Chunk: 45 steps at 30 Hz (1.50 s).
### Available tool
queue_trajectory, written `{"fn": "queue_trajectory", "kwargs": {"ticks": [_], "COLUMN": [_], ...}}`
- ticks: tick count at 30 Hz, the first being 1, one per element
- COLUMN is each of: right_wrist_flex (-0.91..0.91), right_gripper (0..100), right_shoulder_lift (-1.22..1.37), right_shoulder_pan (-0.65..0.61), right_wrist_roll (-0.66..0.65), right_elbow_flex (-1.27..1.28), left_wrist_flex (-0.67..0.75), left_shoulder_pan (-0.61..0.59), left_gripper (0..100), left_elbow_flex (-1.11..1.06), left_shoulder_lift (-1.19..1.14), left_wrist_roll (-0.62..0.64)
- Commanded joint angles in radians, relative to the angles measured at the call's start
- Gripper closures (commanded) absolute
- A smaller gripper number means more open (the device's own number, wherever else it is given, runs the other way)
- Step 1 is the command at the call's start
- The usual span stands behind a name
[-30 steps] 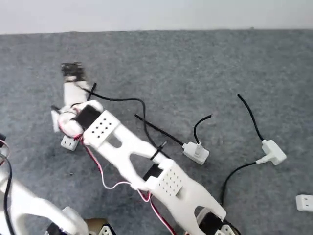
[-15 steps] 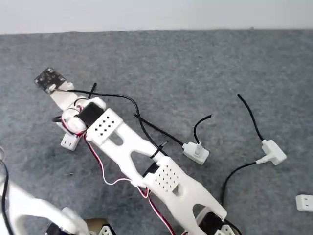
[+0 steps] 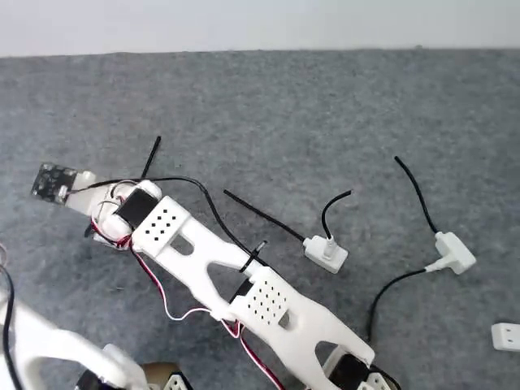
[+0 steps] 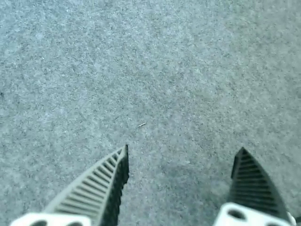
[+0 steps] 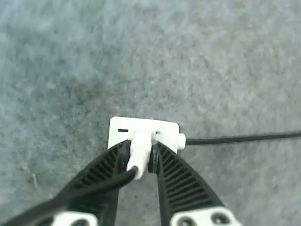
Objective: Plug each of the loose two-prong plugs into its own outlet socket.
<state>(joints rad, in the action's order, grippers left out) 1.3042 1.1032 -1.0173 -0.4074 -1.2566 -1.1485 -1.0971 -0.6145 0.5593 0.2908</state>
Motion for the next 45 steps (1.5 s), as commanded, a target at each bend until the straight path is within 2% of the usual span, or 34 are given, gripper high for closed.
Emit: {"fn": "queue_trajectory", "kwargs": {"ticks": [1,13,20,32,45], "right_wrist_flex": [-0.012,0.048,0.143,0.018,-0.002], "right_gripper": [99.1,99.1,99.1,99.1,99.1], "right_shoulder_lift": [-0.036,-0.088,-0.117,-0.116,-0.116], "right_shoulder_pan": [-0.007,-0.016,-0.002,0.019,0.067], "right_wrist_roll": [-0.068,-0.066,-0.003,-0.005,-0.032], "right_elbow_flex": [-0.052,-0.077,-0.192,-0.026,-0.021], "left_wrist_flex": [0.026,0.028,0.028,0.083,0.081], "left_shoulder_pan": [-0.002,-0.002,-0.002,-0.002,0.003], "left_gripper": [65,65,65,65,65], "left_elbow_flex": [0.019,0.019,0.019,-0.016,-0.016], "left_shoulder_lift": [0.008,0.008,0.006,0.006,0.006], "left_wrist_roll": [0.011,0.011,0.011,0.011,0.011]}}
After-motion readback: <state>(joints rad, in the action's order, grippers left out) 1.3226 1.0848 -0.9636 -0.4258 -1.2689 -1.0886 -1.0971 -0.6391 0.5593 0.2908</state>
